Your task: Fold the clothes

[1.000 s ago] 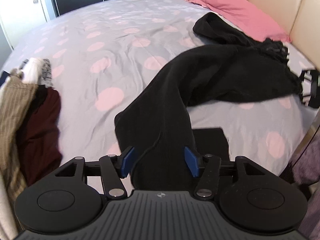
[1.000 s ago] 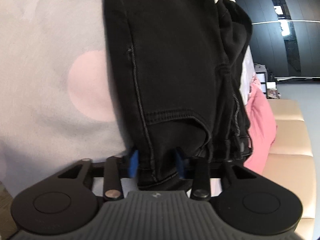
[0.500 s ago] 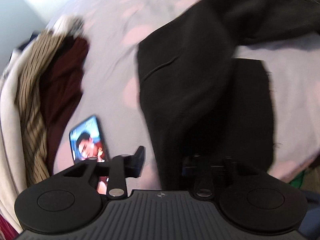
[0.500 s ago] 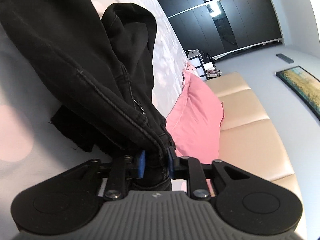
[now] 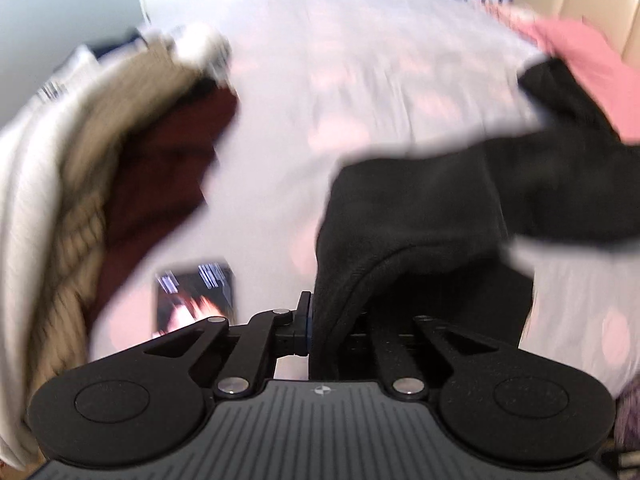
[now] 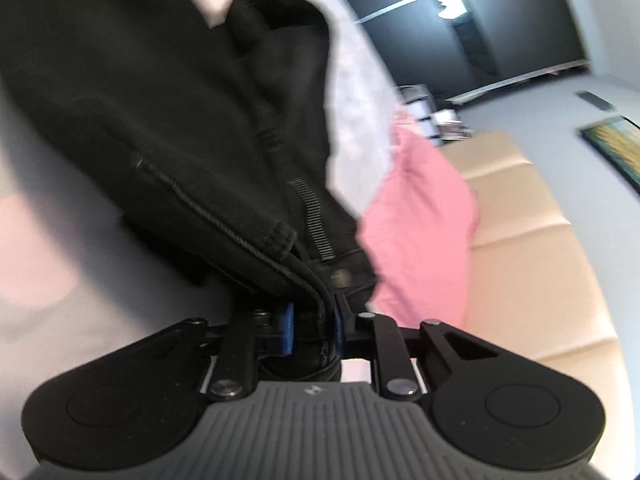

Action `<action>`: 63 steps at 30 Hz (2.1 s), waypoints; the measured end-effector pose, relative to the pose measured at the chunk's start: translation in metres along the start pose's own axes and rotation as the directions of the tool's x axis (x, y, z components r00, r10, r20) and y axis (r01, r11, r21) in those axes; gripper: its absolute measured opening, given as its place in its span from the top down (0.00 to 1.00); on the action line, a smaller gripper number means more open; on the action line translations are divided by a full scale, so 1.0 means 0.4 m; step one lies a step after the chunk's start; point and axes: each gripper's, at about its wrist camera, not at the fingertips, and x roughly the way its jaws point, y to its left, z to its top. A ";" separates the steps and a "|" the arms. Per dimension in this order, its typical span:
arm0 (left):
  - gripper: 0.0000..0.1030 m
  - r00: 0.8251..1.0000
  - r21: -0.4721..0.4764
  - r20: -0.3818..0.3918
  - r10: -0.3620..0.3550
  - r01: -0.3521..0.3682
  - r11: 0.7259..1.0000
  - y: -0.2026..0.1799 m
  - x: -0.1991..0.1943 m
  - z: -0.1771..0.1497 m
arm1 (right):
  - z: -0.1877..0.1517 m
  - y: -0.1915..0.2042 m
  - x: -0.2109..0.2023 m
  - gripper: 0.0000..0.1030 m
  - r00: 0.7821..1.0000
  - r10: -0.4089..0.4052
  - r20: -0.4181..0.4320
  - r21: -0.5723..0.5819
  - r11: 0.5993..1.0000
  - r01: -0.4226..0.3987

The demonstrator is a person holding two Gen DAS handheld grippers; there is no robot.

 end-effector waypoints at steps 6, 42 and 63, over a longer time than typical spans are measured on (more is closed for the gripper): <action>0.96 0.993 0.101 0.116 0.031 -0.043 0.994 0.024 -0.049 0.139 | 0.000 -0.103 0.021 0.80 0.993 -0.082 -0.079 0.234 0.967 0.098; 0.83 0.925 0.579 -0.380 -0.018 0.253 0.775 -0.056 0.054 -0.114 | -0.107 -0.062 0.088 0.77 0.903 0.228 -0.365 0.158 0.971 -0.181; 0.50 0.954 0.049 -0.195 -0.227 0.241 0.969 0.294 -0.022 0.063 | -0.097 -0.112 0.025 0.28 0.895 0.163 -0.416 0.191 0.977 -0.089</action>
